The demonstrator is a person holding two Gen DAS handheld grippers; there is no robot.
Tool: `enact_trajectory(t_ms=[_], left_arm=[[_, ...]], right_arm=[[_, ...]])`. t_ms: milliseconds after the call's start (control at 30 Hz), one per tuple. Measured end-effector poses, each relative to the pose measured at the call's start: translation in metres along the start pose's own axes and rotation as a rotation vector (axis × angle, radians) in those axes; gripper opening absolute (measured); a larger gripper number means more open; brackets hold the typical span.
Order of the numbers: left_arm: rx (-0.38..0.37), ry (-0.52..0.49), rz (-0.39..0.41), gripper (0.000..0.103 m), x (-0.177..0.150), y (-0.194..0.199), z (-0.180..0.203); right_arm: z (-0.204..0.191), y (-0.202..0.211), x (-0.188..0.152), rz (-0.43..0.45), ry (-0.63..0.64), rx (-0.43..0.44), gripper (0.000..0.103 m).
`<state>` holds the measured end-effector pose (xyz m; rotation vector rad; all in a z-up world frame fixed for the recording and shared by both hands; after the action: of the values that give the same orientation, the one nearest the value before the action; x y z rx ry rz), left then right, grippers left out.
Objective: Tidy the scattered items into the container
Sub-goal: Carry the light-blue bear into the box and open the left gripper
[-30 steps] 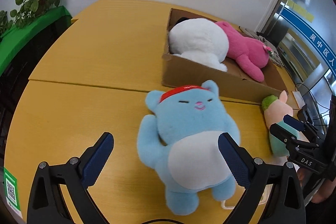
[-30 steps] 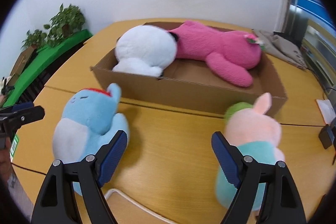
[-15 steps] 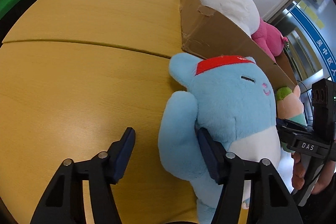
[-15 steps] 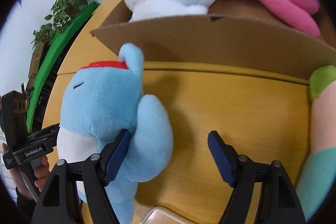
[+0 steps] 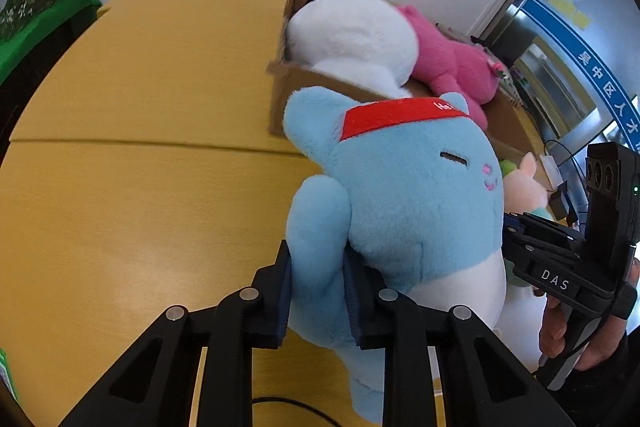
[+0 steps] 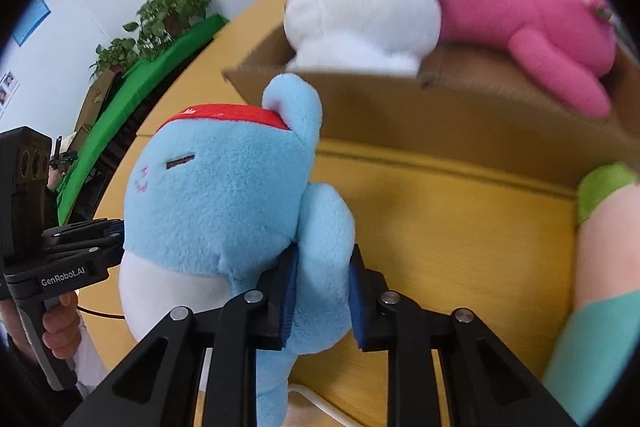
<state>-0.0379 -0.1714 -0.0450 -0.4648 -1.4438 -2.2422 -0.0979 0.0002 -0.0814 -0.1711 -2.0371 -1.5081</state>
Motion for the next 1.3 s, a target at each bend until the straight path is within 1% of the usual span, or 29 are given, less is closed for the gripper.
enact_trajectory(t_ms=[133, 233, 300, 467, 567, 667, 700, 800, 900, 967, 1000, 1133, 1167, 1300], left_arm=[[-0.020, -0.082, 0.090, 0.024, 0.044, 0.024, 0.046], [-0.037, -0.154, 0.131, 0.024, 0.078, 0.025, 0.084], [-0.043, -0.194, 0.153, 0.024, 0.100, 0.022, 0.107], [-0.066, -0.238, 0.195, 0.024, 0.148, 0.011, 0.141], [-0.072, -0.255, 0.210, 0.023, 0.171, -0.006, 0.155], [-0.080, -0.253, 0.203, 0.023, 0.195, -0.030, 0.159], [-0.073, -0.251, 0.197, 0.023, 0.202, -0.044, 0.159], [-0.014, -0.252, 0.164, 0.023, 0.216, -0.096, 0.150], [0.022, -0.250, 0.125, 0.023, 0.207, -0.120, 0.141], [0.045, -0.249, 0.099, 0.023, 0.201, -0.135, 0.135], [0.057, -0.248, 0.086, 0.023, 0.198, -0.143, 0.132], [0.104, -0.245, 0.033, 0.024, 0.187, -0.174, 0.120], [0.115, -0.244, 0.020, 0.025, 0.184, -0.181, 0.117], [0.190, -0.260, 0.024, 0.026, 0.183, -0.191, 0.123]], right_arm=[[0.024, 0.052, 0.027, 0.139, -0.025, -0.020, 0.021], [0.044, 0.088, 0.050, 0.241, -0.029, -0.064, 0.021], [0.060, 0.105, 0.065, 0.285, -0.028, -0.097, 0.021], [0.098, 0.134, 0.099, 0.356, -0.038, -0.169, 0.021], [0.118, 0.139, 0.121, 0.382, -0.051, -0.195, 0.021], [0.138, 0.134, 0.142, 0.390, -0.070, -0.206, 0.021], [0.145, 0.127, 0.149, 0.387, -0.076, -0.214, 0.021], [0.166, 0.089, 0.165, 0.355, -0.100, -0.249, 0.021], [0.180, 0.024, 0.159, 0.249, -0.126, -0.278, 0.021], [0.188, -0.015, 0.146, 0.166, -0.150, -0.267, 0.021], [0.191, -0.026, 0.141, 0.137, -0.163, -0.254, 0.021], [0.200, -0.050, 0.130, 0.053, -0.204, -0.203, 0.021], [0.201, -0.052, 0.129, 0.043, -0.202, -0.207, 0.022], [0.203, -0.056, 0.125, 0.025, -0.218, -0.236, 0.029]])
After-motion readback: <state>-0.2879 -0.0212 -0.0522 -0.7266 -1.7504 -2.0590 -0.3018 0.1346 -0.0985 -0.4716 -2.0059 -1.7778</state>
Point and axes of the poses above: each gripper's, at about its wrist camera, not at the fingertips, and y roughly against the way its jaws point, z to its right, x to its top, the point moved 3 cm from there along -y, roughly the way its jaws point, and after that the axes turned 8 degrees about -x, right-handed, at the moved point
